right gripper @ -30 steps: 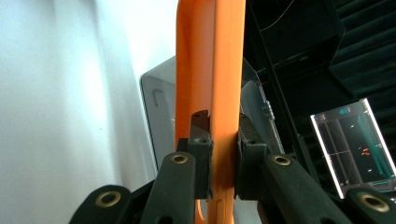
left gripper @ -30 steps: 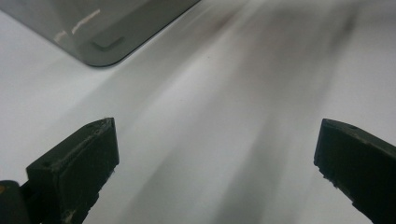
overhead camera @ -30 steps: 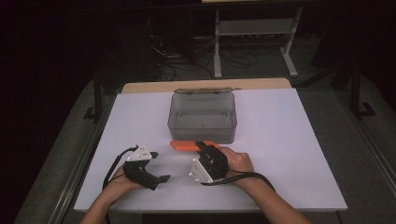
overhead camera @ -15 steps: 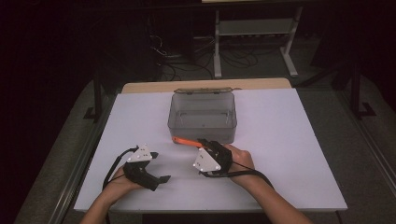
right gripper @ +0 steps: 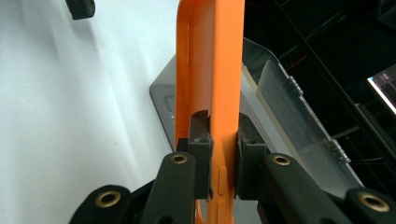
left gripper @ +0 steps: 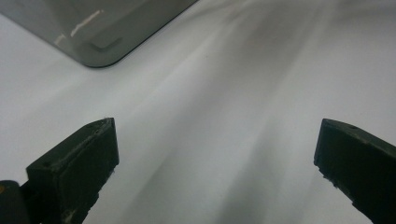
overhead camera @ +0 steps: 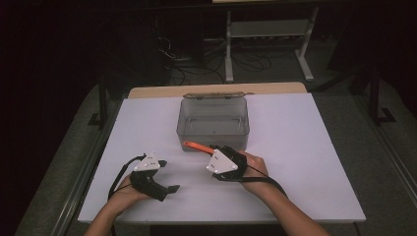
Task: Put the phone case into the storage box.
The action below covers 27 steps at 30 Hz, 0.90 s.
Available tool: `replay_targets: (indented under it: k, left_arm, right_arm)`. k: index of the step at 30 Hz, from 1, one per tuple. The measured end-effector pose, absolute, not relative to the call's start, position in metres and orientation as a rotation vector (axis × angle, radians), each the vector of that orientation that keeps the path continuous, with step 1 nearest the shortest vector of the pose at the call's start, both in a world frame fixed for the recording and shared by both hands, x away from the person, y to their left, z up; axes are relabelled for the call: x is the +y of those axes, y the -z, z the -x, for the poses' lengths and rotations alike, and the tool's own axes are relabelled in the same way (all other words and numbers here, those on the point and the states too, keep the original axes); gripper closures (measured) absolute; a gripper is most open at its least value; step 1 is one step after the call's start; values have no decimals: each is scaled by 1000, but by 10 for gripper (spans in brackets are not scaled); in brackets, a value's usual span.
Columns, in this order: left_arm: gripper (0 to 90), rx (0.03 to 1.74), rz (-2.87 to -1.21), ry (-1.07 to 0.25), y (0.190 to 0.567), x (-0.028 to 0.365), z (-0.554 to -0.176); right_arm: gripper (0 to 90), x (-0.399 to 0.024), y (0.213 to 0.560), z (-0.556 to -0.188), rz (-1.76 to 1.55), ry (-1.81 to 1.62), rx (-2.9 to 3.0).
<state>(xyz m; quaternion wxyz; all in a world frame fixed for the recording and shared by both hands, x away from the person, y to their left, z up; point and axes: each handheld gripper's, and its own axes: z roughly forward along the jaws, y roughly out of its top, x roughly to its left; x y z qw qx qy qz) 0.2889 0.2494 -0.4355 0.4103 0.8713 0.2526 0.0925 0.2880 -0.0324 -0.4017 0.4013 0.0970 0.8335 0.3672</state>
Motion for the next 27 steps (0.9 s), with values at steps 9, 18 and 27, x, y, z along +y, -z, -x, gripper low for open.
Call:
replay_targets:
  k: [9,18,27]
  left_arm:
    - [0,645,-2187,-237,436,250,-289]
    - [0,661,-2178,-231,436,251,-289]
    - [0,658,-2169,-235,436,251,-290]
  right_arm:
    - [788,-38,398,-294,-326,-1001,2147]
    - [788,-43,396,-300,-399,-1072,2185]
    - [788,-49,394,-306,-486,-1155,2233]
